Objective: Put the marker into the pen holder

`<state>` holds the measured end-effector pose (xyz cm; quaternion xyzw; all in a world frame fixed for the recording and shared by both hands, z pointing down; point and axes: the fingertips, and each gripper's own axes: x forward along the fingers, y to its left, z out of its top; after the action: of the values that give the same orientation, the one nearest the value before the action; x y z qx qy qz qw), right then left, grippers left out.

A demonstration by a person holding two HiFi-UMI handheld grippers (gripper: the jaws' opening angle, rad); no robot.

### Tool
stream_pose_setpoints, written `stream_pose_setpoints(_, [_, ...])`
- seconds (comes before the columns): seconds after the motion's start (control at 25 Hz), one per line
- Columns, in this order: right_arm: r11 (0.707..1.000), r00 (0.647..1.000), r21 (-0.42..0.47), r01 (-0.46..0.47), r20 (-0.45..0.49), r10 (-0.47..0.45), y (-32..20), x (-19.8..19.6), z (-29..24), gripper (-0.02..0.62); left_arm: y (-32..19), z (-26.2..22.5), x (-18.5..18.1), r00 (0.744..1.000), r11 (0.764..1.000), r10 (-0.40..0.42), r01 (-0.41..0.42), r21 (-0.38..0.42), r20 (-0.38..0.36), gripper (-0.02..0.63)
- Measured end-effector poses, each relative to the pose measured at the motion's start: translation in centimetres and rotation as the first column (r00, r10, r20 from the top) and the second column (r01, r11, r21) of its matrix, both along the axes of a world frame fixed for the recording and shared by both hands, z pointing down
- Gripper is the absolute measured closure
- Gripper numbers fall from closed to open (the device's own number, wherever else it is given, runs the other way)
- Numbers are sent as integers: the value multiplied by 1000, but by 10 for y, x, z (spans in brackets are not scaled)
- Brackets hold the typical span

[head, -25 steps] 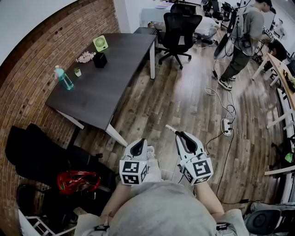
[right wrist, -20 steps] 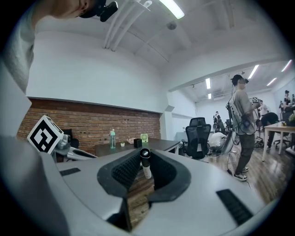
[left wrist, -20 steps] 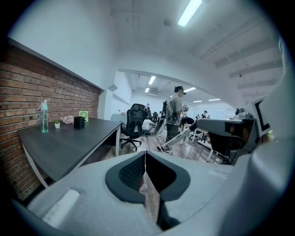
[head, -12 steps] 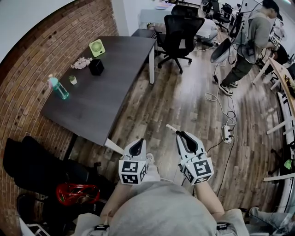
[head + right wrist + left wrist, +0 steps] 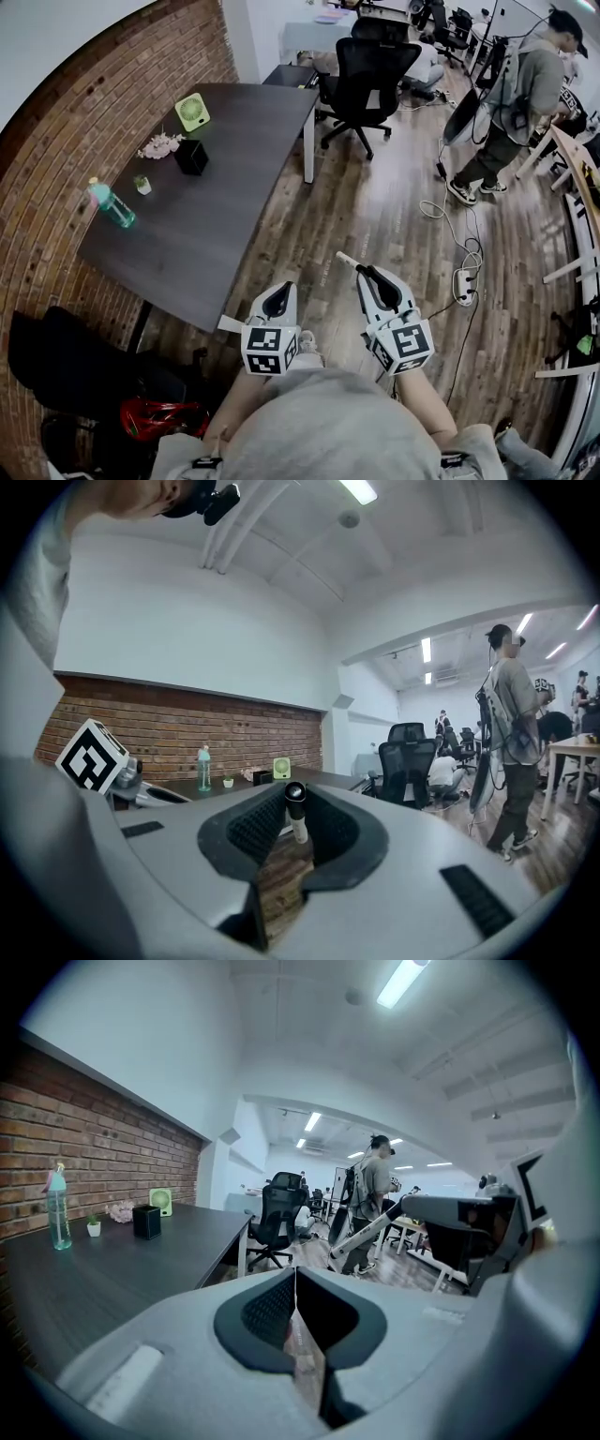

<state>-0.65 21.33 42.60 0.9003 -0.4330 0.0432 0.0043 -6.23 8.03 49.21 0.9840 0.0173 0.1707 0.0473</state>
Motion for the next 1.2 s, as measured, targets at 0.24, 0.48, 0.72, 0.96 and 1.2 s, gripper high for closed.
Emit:
stream_pose_setpoints(0.24, [1000, 1000, 5, -3, 1, 3, -31, 40, -5, 529, -31, -5, 40, 1000, 1000, 4, -4, 2, 1, 589])
stream_pose_setpoints(0.48, [1000, 1000, 11, -3, -15, 3, -62, 72, -7, 529, -63, -5, 74, 1000, 1000, 9, -9, 6, -5, 589])
stream_pose_setpoints(0.72, [1000, 1000, 13, -12, -11, 12, -86, 98, -4, 529, -88, -3, 101, 1000, 1000, 15, -15, 8, -6, 589])
stream_pose_setpoints(0.96, [1000, 1000, 9, -7, -12, 7, -106, 116, -3, 529, -108, 0, 119, 1000, 1000, 9, -8, 3, -6, 589])
stream_pose_setpoints(1.2, [1000, 1000, 4, 2, -13, -2, -124, 130, 0, 529, -125, 3, 131, 1000, 1000, -6, 6, -1, -9, 589])
